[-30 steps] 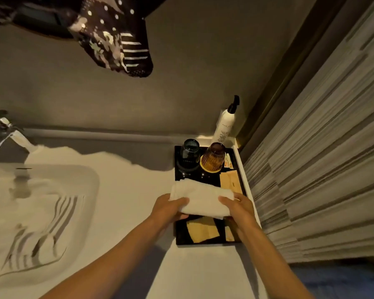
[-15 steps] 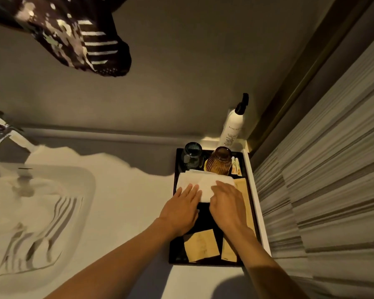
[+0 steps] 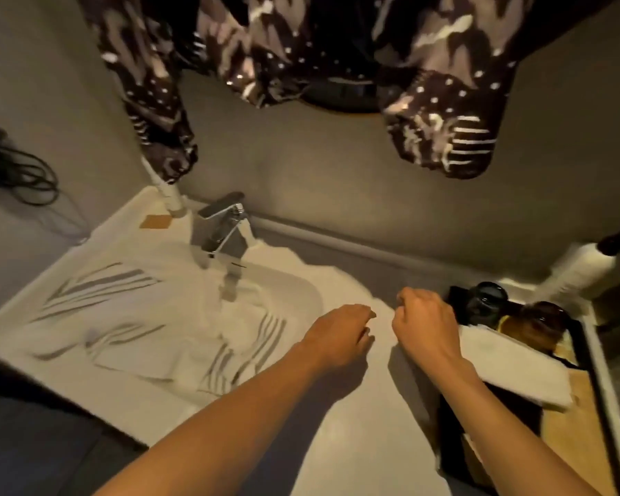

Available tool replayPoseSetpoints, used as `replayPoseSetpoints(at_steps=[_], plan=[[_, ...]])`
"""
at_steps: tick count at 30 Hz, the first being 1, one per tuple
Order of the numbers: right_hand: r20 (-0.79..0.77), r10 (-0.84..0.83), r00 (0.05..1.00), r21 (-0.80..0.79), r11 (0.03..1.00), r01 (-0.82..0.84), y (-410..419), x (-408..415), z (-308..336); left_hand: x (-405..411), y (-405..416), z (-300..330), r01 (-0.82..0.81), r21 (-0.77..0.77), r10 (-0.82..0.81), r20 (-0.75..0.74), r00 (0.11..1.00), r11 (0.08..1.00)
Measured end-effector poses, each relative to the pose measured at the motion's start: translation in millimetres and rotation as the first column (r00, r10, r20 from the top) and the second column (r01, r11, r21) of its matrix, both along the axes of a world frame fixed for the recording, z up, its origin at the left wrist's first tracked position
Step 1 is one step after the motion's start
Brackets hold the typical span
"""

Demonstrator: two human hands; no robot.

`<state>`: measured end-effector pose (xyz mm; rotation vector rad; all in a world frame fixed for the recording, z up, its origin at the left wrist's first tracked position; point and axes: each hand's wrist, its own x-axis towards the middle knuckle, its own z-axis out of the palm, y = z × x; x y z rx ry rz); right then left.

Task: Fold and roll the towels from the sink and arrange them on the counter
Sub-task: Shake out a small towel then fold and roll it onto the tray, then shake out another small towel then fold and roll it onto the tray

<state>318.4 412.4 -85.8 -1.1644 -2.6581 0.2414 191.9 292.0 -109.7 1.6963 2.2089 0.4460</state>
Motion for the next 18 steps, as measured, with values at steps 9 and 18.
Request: replayPoseSetpoints(at_steps=[9,18], plan=[[0.089,0.270,0.959,-0.201,0.948,-0.248,-154,-206,-41,-216,-227,-35,-0.380,-0.345,0.366,-0.108,0.925,0.859],[0.358,0.329,0.874,-0.571,0.818,-0.074,-256,-254,-150,-270,-284,-113,-0.100,-0.607,0.102,-0.031,0.994,0.788]])
